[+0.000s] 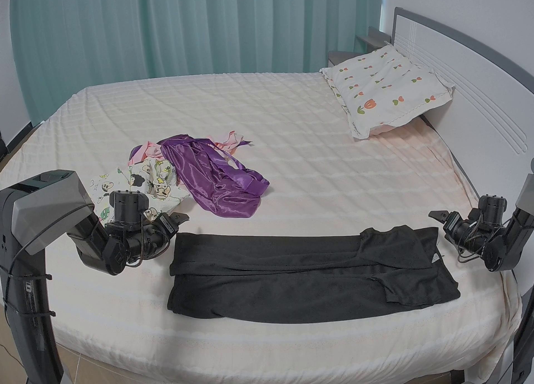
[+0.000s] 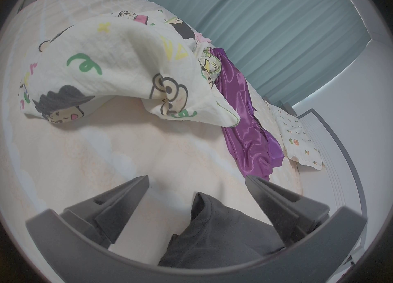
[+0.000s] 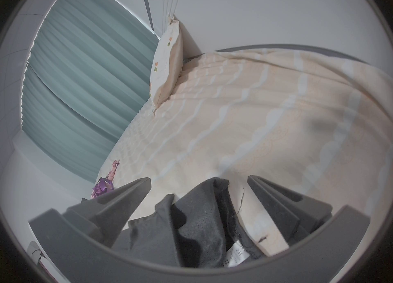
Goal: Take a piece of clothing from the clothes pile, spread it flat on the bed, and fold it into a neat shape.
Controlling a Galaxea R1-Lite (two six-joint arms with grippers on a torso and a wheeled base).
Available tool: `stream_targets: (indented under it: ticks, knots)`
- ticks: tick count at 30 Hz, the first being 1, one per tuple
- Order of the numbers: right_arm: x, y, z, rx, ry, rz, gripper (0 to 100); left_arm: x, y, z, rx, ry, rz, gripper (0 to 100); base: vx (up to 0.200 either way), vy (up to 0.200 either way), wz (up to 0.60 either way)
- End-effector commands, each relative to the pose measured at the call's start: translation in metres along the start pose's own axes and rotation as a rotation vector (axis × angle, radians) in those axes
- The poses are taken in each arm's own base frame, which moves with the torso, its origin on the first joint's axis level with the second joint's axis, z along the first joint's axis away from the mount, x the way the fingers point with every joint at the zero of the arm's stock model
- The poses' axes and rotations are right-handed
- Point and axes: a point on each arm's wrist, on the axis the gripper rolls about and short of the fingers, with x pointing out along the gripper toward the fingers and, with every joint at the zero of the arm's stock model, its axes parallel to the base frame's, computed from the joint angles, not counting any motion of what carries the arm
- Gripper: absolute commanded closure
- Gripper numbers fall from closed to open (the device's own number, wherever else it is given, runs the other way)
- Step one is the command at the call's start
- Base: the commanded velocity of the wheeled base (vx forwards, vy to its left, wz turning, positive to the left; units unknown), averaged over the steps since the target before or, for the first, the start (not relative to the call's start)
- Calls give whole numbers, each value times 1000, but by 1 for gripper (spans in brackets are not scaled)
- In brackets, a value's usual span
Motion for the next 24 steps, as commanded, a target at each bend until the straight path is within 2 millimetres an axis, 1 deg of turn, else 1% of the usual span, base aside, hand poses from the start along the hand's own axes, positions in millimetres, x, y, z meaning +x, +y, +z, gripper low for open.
stream_targets:
  ticks: [1,3,4,5,6,8,10,12,13,14,15,16,18,20,21,22,24]
  knots:
    - [-29,16,11,8,-44,29,0,-14,-9,11,-15,-25,-27,0,0,0,0]
    - [-39,23,9,17,-40,39,0,-31,-15,17,-15,-32,-52,0,0,0,0]
    - [-41,25,8,14,-38,43,0,-35,-16,17,-11,-29,-62,0,0,0,0]
    - [-49,27,3,17,-27,41,0,-49,-21,19,2,-13,-100,0,0,0,0]
    - [-53,27,1,18,-22,37,0,-54,-23,19,8,-5,-116,0,0,0,0]
    - [-68,23,-10,31,10,13,0,-69,-27,19,28,37,-169,0,0,0,0]
    - [-81,18,-20,47,36,-6,0,-77,-27,14,64,92,-200,0,0,0,0]
    - [-90,12,-33,69,76,-38,0,-77,-23,6,147,145,-174,0,0,0,0]
    - [-92,10,-35,73,87,-47,0,-76,-22,5,171,151,-162,0,0,0,0]
    - [-97,5,-44,85,118,-69,0,-76,-18,3,233,174,-134,0,0,0,0]
    - [-97,5,-44,85,118,-69,0,-76,-18,3,233,174,-134,0,0,0,0]
    - [-100,2,-52,91,140,-78,0,-74,-16,-2,266,204,-114,0,0,0,0]
    - [-100,2,-52,90,128,-70,0,-73,-15,-6,268,217,-110,0,0,0,0]
    - [-104,3,-53,79,106,-46,0,-67,-12,-13,273,244,-100,0,0,0,0]
    - [-104,3,-53,79,106,-46,0,-67,-12,-13,273,244,-100,0,0,0,0]
    - [-103,2,-53,78,99,-40,0,-60,-10,-20,280,266,-96,0,0,0,0]
    - [-101,1,-54,75,102,-36,0,-54,-10,-25,285,281,-93,0,0,0,0]
